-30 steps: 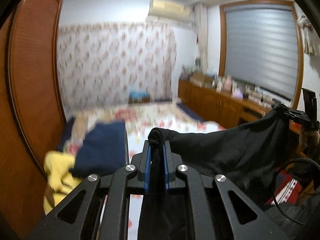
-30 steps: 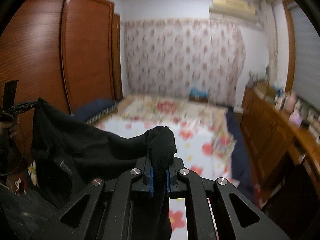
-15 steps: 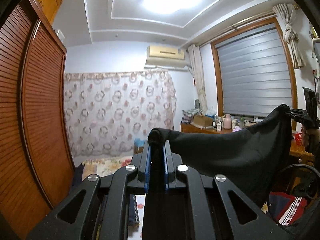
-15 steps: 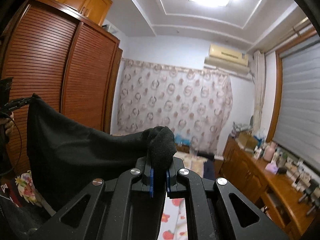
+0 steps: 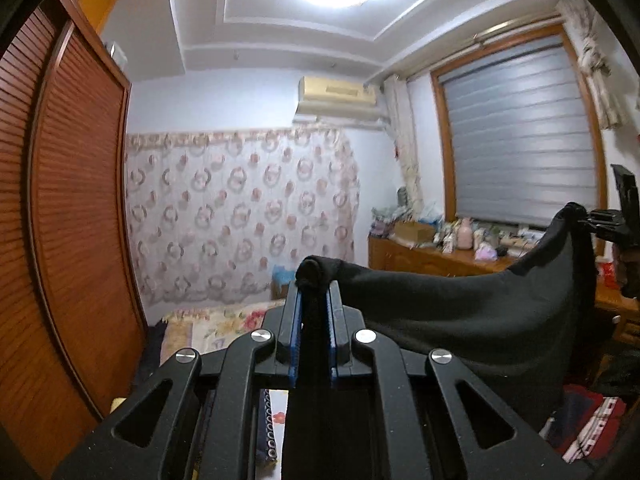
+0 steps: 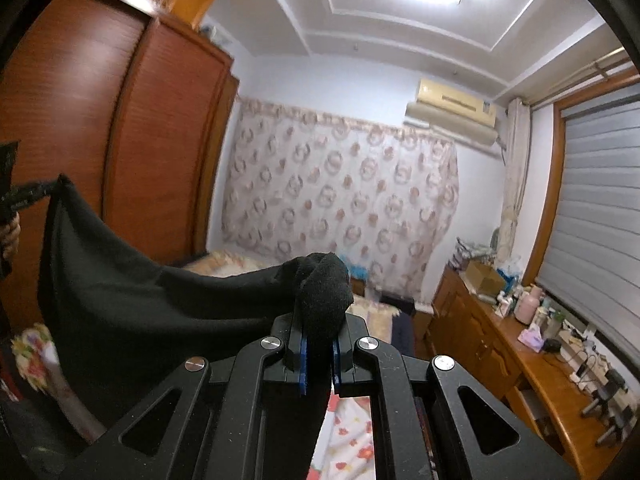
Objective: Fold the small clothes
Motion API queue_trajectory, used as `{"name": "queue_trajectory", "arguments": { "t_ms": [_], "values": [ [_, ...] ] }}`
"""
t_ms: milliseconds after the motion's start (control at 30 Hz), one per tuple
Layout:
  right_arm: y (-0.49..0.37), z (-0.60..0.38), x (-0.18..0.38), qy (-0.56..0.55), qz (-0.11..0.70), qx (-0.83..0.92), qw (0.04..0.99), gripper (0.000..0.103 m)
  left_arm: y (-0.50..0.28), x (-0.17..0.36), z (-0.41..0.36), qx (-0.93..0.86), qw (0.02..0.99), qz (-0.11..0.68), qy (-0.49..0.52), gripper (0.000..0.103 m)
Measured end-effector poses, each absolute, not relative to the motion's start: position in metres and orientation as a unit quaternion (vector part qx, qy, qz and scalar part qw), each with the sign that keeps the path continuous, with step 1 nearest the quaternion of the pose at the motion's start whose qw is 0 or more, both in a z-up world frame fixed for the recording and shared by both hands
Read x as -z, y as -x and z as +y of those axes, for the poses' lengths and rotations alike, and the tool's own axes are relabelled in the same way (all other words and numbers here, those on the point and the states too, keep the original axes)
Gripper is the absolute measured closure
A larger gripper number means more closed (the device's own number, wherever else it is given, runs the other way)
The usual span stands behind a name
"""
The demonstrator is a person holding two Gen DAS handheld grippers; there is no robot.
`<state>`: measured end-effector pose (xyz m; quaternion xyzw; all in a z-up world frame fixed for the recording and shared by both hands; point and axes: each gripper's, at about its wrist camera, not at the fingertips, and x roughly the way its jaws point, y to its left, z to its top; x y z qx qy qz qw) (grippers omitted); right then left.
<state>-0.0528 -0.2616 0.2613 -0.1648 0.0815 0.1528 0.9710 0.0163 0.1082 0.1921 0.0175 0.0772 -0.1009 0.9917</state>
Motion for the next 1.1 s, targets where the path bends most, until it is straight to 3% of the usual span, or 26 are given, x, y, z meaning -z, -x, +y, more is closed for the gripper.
{"name": "queue_trajectory", "arguments": {
  "t_ms": [200,467,767,833,867,933,967,1000,1100],
  "values": [
    [-0.07,-0.238,-0.205,0.205,0.158,-0.115,0.959,0.095,-0.143,-0.121,0.103,0.092,0.981,0.169,-0.008,0.092],
    [-0.195,-0.205,-0.127,0.219,0.241,-0.089,0.941,0.095,-0.24,-0.039,0.071,0.075,0.963,0.257,-0.031,0.092],
    [-0.251,-0.187,-0.132,0.164,0.284,-0.051,0.943,0.095,-0.274,-0.024,0.056,0.063,0.957,0.28,-0.042,0.09],
    [-0.255,-0.191,-0.132,0.147,0.293,-0.054,0.943,0.088,-0.279,-0.025,0.057,0.066,0.955,0.287,-0.039,0.085],
    [-0.257,-0.189,-0.134,0.143,0.296,-0.053,0.943,0.079,-0.285,-0.025,0.056,0.069,0.952,0.298,-0.033,0.08],
    [-0.254,-0.192,-0.139,0.135,0.297,-0.051,0.944,0.068,-0.285,-0.029,0.056,0.079,0.951,0.299,-0.023,0.066],
    [-0.252,-0.194,-0.142,0.131,0.296,-0.052,0.945,0.063,-0.28,-0.032,0.056,0.084,0.953,0.292,-0.018,0.052],
    [-0.251,-0.193,-0.144,0.128,0.295,-0.053,0.945,0.059,-0.277,-0.033,0.055,0.084,0.954,0.289,-0.018,0.047],
    [-0.237,-0.197,-0.145,0.116,0.295,-0.074,0.946,0.058,-0.263,-0.032,0.051,0.102,0.949,0.296,-0.021,0.032]
  ]
}}
